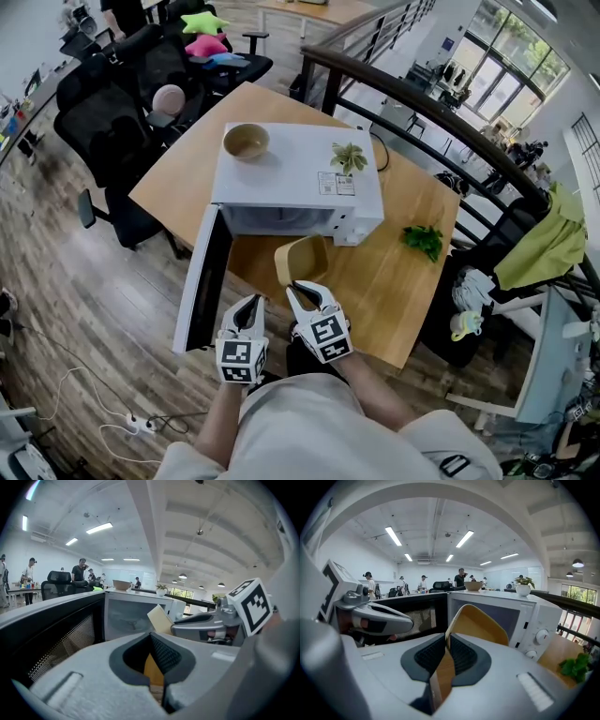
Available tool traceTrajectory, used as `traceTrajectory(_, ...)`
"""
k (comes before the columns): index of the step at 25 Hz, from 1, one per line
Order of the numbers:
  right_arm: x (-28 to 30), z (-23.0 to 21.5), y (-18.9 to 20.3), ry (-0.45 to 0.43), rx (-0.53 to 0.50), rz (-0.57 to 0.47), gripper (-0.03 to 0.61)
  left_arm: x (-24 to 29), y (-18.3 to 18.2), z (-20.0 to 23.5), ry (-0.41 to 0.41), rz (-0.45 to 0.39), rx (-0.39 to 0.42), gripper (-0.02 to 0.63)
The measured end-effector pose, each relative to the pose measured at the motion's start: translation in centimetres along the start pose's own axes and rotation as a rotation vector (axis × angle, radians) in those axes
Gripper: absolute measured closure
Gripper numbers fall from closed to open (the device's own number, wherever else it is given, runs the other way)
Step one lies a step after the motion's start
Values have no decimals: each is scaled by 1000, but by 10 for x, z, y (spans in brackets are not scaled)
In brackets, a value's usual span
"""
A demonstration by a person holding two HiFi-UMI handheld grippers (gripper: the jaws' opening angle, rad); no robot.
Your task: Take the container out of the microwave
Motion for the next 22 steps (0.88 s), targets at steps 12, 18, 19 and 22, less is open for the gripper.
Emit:
traceTrajectory(12, -29, 6, 1, 74, 53, -57, 541, -4, -8, -12, 52, -31, 15, 609)
traceTrajectory(18, -41, 5, -11, 106, 66, -102, 545, -3, -23, -15, 74, -62, 33, 611)
traceTrajectory(19, -42, 5, -13, 111, 67, -108, 545, -2, -26, -16, 79, -66, 36, 611)
traceTrajectory(22, -47, 6, -16, 129, 58, -127, 545, -2, -32, -18, 94, -82, 41, 611)
Point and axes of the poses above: the fingertips, and each gripper's own axes: x forward along the fingers, z to its left, y out of its underside, the point moved 7 cm from there along -x, backward along the fingers, and after that the axes turned 6 degrees about -z, right-handed, at the moved point
